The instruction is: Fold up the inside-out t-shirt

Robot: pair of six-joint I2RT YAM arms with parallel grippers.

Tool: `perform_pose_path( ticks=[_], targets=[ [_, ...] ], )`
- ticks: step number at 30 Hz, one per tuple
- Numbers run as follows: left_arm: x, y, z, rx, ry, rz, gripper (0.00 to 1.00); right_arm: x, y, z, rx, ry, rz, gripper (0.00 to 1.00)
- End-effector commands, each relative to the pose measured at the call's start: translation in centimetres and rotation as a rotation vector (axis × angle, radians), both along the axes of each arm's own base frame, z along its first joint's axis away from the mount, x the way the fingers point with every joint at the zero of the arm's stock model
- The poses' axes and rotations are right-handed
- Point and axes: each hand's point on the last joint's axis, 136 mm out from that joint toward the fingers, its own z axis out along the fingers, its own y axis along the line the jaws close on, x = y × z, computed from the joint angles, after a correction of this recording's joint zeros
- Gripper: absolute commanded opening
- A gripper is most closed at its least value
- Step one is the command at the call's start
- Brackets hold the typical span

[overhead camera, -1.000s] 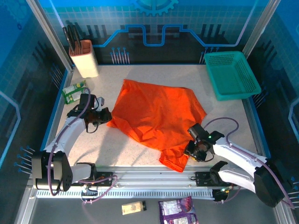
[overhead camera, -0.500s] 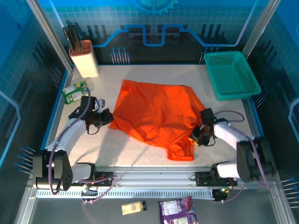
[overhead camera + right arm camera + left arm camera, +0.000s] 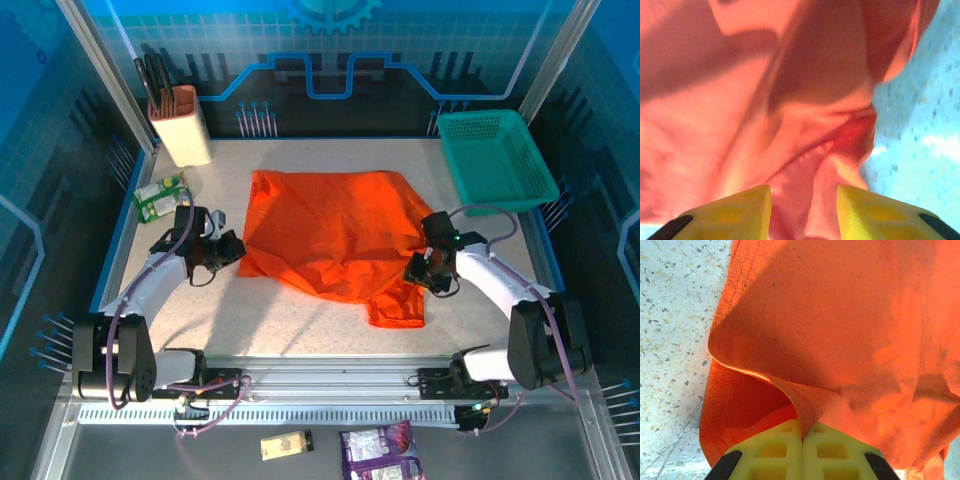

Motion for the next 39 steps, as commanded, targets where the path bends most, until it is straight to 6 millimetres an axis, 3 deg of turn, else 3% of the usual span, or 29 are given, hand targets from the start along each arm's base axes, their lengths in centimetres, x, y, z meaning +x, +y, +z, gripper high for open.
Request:
perform_pose_path(
  ticks=[1, 8, 20, 29, 34, 39],
  targets=[
    [-0.1, 0.0, 0.3, -0.016, -0.009, -0.001, 0.01, -4.5, -1.9, -2.0, -0.128, 0.142, 0.022, 0.42],
    [-0.4, 0.2, 0.4, 0.004, -0.004, -0.006, 0.01, -6.7, -1.0, -3.1, -0.14, 0.201, 0.044, 0.44],
    [-0.6, 0.3, 0.4, 0.012, 0.001, -0.002, 0.02, -7.1, -0.5, -4.6, -0.135, 0.235, 0.023, 0.4],
    [-0.7, 0.3, 0.4, 0.014, -0.002, -0.001, 0.02, -6.6, 0.0, -4.6, -0.083, 0.201, -0.011, 0.17],
    [-0.6, 0.3, 0.8, 0.012, -0.01, -0.002, 0.01, -5.2, -0.1, -2.6, -0.093, 0.133, -0.013, 0.02],
    [0.2, 0.3, 3.3, 0.008, -0.065, 0.001, 0.0, -1.0, -0.4, 3.5, -0.077, -0.114, -0.027, 0.0]
  ],
)
